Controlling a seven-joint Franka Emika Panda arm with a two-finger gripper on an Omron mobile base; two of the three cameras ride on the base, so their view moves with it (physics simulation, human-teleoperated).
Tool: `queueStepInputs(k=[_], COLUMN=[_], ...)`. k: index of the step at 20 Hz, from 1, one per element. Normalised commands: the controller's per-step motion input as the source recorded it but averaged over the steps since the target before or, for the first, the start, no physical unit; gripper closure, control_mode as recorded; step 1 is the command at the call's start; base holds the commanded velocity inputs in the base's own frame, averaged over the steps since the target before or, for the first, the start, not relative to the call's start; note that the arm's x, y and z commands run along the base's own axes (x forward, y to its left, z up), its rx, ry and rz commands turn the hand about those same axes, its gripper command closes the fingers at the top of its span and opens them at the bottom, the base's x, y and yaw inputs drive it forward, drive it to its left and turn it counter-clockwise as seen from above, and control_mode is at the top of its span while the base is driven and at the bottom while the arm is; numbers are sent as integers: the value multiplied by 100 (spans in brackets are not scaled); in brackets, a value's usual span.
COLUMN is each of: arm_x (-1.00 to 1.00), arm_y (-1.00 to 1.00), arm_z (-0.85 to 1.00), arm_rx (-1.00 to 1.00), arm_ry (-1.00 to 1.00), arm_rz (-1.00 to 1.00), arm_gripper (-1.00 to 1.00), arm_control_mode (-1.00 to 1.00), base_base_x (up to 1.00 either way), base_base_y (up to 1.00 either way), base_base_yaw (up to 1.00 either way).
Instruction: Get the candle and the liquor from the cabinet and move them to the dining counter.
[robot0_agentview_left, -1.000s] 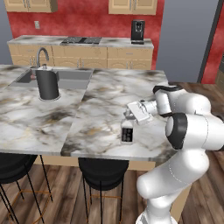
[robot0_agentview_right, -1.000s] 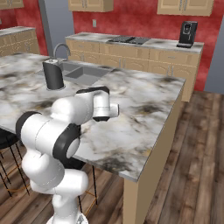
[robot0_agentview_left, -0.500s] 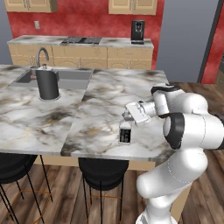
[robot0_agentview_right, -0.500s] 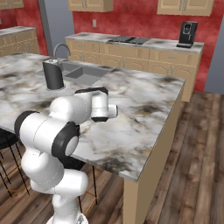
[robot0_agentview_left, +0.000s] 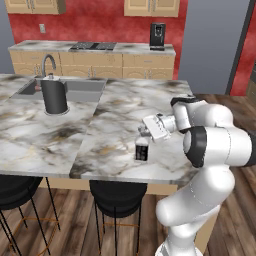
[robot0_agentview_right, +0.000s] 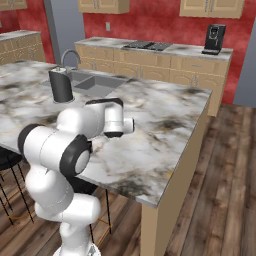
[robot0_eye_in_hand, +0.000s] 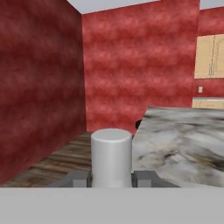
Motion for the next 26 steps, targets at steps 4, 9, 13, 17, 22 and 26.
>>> queueStepInputs(k=[4, 9, 13, 17, 22, 26], arm_x=[36, 32, 23, 22, 19, 13], arm_y=[0, 0, 0, 0, 0, 4], arm_z=[0, 0, -9, -17, -22, -22], arm_rx=[0, 0, 0, 0, 0, 0], arm_ry=[0, 1, 1, 5, 3, 1], arm_rz=[0, 0, 0, 0, 0, 0], arm_gripper=[100, 100, 100, 100, 100, 100], arm_control_mode=[-100, -100, -100, -100, -100, -100], base_base_x=[0, 0, 0, 0, 0, 0], base_base_y=[0, 0, 0, 0, 0, 0], base_base_yaw=[0, 0, 0, 0, 0, 0])
